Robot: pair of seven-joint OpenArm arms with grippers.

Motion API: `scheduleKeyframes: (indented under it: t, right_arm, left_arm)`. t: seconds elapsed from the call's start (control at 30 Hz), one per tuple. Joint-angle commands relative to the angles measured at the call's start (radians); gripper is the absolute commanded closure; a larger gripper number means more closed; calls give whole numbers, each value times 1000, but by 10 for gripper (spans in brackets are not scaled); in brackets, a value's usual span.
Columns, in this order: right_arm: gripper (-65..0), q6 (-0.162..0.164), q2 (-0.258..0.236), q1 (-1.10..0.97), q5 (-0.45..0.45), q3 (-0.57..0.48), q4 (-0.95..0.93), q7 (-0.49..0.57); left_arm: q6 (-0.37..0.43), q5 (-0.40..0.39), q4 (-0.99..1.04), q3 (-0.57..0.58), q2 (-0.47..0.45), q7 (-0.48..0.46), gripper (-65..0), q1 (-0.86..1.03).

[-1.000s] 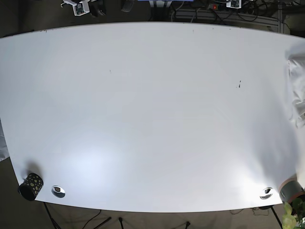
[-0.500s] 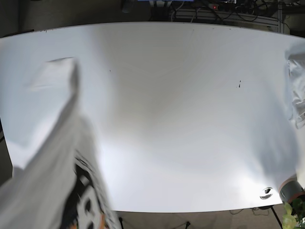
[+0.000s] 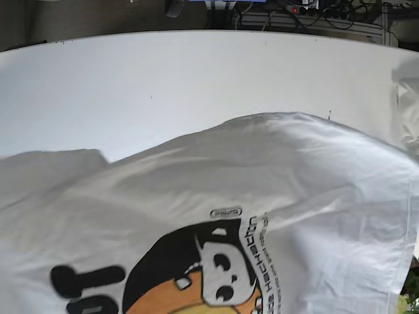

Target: Fold the T-shirt properly

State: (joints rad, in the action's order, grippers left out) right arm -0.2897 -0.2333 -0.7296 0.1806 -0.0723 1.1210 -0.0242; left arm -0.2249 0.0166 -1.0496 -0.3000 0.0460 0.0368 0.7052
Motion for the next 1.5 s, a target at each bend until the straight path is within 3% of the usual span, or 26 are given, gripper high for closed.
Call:
scheduleKeyframes:
  t: [0.0,0.27,0.53,0.8,1.47]
  right_arm:
    - [-144,-10,16,12,-5,4,-28,14]
    - [-144,-10,25,87,-5,1,-112,14]
    - [-144,-10,28,181,-5,1,-233,14]
    - [-144,-13,27,170,3,4,-212,14]
    - [-144,-16,8,-130,-3,42,93,10]
  left_arm:
    - [3,-4,25,-5,-30,-8,-518,1]
    - [3,1,55,-5,-34,-8,-518,-52]
    - [2,3,251,-1,-77,-10,-518,-157]
    - [-1,1,276,-1,-74,-11,-518,-163]
    - [-3,-5,-128,-1,-28,-7,-518,106]
